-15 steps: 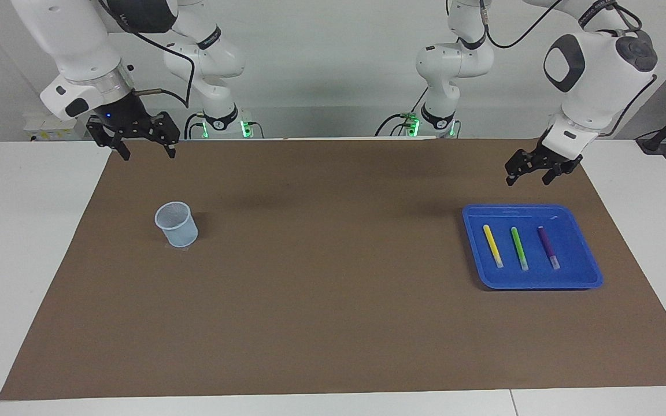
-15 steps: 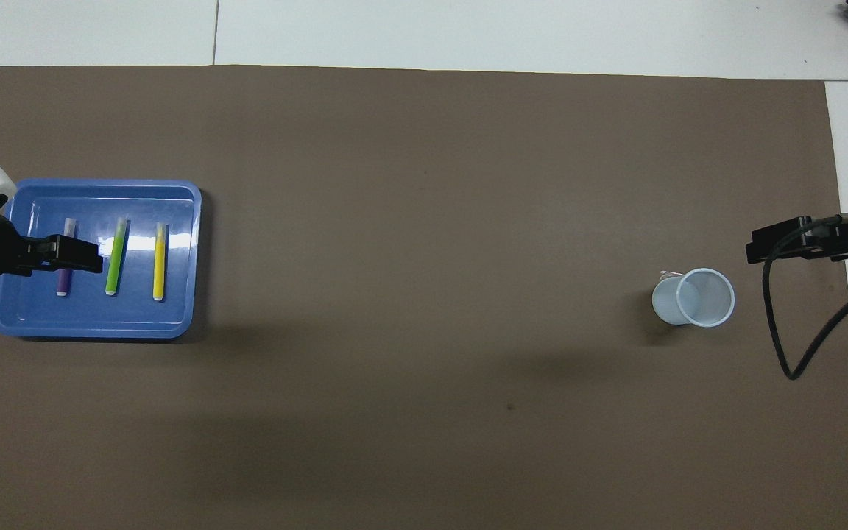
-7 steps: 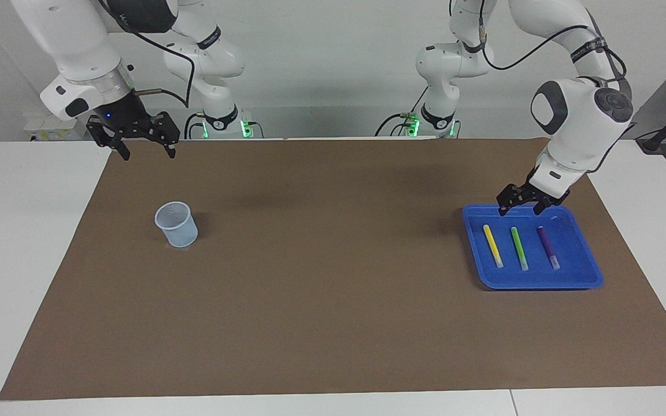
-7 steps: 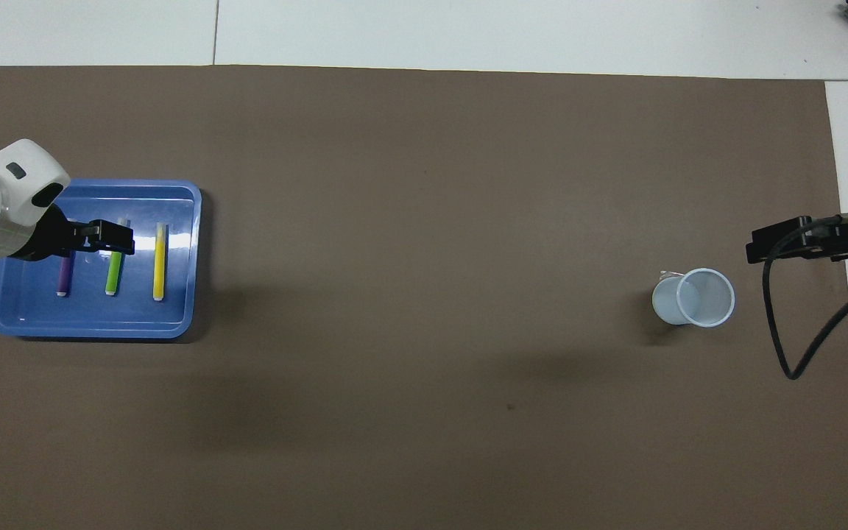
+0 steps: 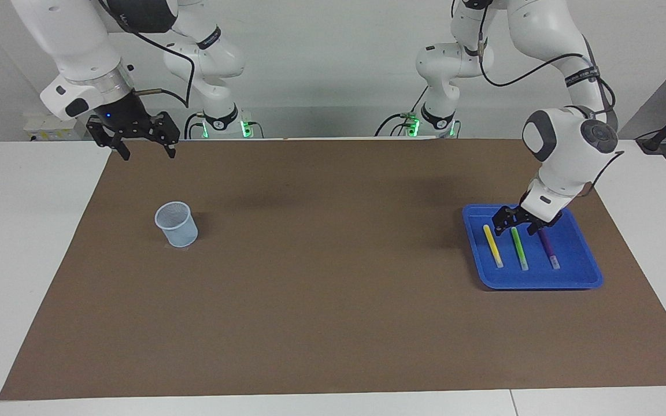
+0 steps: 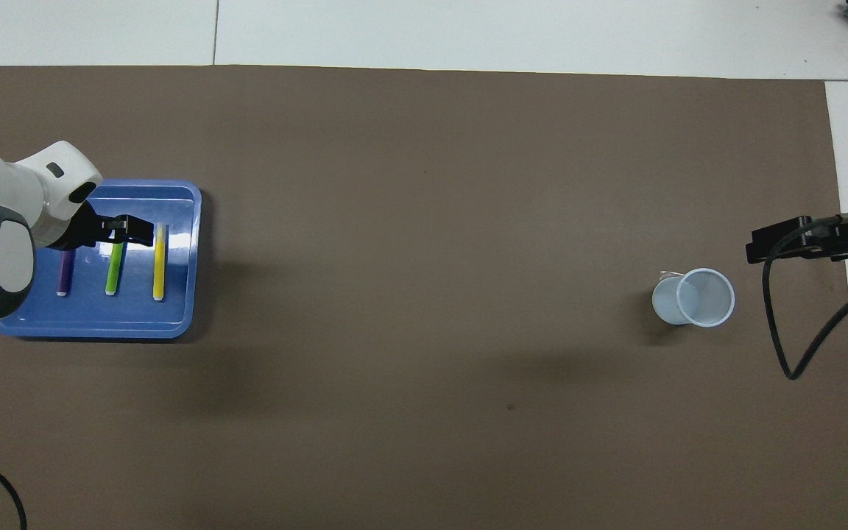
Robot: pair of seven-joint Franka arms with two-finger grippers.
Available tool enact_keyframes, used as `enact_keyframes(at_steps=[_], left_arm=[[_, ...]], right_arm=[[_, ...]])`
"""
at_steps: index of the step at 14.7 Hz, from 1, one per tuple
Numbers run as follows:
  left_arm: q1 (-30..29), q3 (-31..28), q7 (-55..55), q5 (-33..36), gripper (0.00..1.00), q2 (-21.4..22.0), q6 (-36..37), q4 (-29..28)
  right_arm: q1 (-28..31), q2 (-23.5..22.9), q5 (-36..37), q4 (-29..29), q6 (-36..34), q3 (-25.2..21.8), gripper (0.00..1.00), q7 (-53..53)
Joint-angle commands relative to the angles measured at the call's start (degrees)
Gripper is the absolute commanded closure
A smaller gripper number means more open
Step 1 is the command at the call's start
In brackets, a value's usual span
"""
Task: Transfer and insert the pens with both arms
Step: 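Reach the left gripper into the tray and grasp the yellow pen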
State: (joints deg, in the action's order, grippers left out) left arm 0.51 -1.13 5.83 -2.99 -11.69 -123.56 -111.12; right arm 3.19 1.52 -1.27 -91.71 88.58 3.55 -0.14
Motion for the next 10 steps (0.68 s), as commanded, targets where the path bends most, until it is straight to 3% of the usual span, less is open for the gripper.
enact_keyframes(at_steps=[1,10], left_arm=[[-0.1,-0.2,1.9,-1.1,0.05,-2.2,-3.1,-0.3],[-0.1,-0.2,3.1,-1.2,0.08,-6.0,-9.4,-3.1]], right_arm=[[0.4,0.7,0.2,-0.8,0.5,0.2,0.0,-1.3],[0.4,0.7,0.2,-0.8,0.5,0.2,0.0,-1.3]])
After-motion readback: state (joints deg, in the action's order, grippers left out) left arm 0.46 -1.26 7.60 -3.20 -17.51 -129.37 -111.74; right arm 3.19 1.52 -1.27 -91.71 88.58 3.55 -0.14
